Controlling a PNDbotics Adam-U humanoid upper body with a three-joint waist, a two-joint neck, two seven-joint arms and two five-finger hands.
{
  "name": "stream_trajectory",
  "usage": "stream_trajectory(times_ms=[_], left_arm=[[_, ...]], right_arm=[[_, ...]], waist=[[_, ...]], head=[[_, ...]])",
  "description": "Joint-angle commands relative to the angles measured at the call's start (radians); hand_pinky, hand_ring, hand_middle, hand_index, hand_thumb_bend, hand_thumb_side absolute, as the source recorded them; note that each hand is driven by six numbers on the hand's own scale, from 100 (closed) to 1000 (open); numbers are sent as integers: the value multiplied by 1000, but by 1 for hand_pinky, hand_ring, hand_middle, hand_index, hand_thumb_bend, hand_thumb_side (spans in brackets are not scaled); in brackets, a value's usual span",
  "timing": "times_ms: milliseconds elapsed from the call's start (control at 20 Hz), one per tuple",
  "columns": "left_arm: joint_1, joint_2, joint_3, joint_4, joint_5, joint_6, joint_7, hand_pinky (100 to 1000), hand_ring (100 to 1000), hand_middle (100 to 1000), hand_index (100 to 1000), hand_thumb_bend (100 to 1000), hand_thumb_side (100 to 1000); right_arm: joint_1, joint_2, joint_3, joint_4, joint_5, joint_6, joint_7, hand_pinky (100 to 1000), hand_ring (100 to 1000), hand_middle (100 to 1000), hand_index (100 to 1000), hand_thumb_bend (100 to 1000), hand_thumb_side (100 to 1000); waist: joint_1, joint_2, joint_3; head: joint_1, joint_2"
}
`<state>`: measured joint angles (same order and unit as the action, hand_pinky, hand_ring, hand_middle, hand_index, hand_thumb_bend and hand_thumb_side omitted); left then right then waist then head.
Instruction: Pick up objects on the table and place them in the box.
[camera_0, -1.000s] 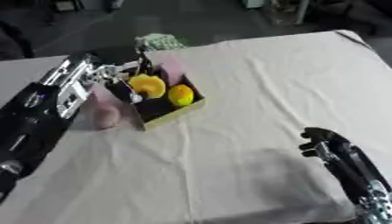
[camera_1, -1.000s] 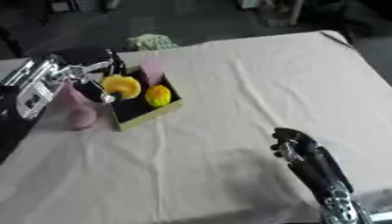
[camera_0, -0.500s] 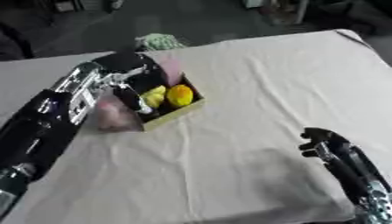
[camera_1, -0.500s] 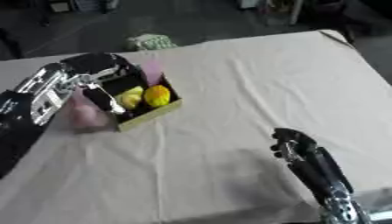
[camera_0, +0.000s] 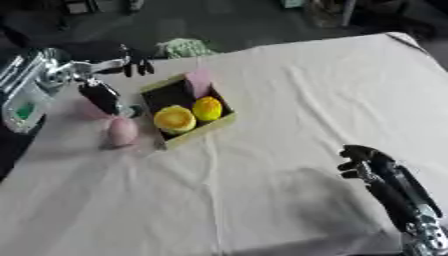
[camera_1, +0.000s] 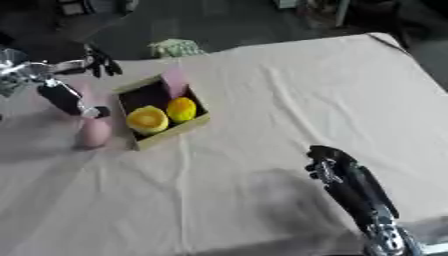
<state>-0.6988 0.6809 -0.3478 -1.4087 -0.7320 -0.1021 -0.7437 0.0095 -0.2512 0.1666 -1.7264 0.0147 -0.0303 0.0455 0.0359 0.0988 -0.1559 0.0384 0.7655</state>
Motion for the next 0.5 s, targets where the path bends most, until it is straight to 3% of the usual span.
stream_trajectory(times_ms=[50,300,500], left_arm=[[-2,20,5,46,-25,2,-25,748,686,720,864,404,244],[0,-34,2,165,-73,-12,24,746,683,718,862,393,234],[-6,-70,4,234,-105,-25,110,724,648,680,833,311,179]], right_arm=[[-8,-13,-8,-17,4,0,-5,680,682,724,798,100,641],[-9,-11,-7,-17,2,1,-5,680,682,724,798,100,639],[-10,-10,-6,-17,0,1,-4,680,682,724,798,100,640]], waist=[[-5,-11,2],[-12,-9,1],[-14,-8,0]], head=[[-3,5],[-3,5],[-4,5]])
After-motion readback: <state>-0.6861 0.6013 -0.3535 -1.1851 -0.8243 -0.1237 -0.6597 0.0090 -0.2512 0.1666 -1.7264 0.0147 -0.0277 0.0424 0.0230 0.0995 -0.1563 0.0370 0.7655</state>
